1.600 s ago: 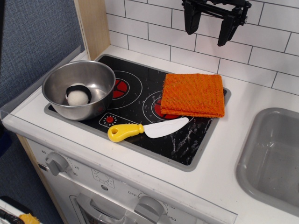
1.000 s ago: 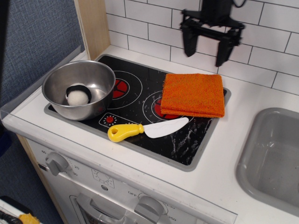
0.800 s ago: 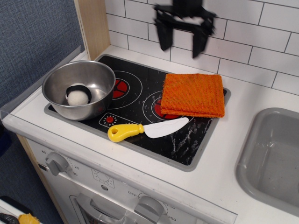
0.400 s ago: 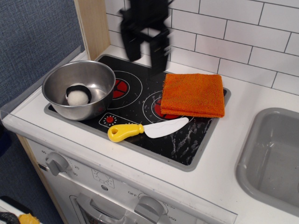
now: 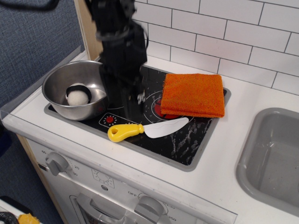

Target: Place the knife on top of the orange towel

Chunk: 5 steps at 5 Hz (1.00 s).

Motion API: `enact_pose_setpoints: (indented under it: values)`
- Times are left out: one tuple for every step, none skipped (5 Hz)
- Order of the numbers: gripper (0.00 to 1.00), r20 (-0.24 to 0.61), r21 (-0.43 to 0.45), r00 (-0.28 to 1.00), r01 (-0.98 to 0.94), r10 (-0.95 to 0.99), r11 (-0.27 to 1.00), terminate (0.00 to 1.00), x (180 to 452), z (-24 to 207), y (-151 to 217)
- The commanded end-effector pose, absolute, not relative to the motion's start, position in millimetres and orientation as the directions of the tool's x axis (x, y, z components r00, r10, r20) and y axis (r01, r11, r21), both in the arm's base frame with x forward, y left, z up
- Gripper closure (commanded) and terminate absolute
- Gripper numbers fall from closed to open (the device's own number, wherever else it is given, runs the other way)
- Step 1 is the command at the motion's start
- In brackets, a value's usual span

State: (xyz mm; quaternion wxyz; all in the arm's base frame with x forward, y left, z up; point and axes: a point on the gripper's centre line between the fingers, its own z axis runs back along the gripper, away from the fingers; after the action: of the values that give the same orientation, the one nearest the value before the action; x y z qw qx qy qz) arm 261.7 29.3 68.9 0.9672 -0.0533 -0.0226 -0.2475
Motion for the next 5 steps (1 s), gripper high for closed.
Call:
enact_pose_setpoints:
  values:
    - [0.00, 0.091, 0.035, 0.797, 0.597, -0.597, 0.802, 0.00, 265.0, 39.6, 15.7]
    - [0.00, 0.034, 0.071, 0.788, 0.612, -0.615, 0.788, 0.00, 270.2, 22.4, 13.0]
    - [0.00, -0.022, 0.088, 0.794, 0.607, -0.608, 0.790, 0.00, 275.4, 10.7, 14.9]
    - [0.00, -0.025, 0.101, 0.805, 0.593, -0.593, 0.799, 0.00, 277.6, 12.6, 18.5]
    - [1.00, -0.041, 0.095, 0.808, 0.588, -0.587, 0.803, 0.00, 277.9, 8.1, 18.2]
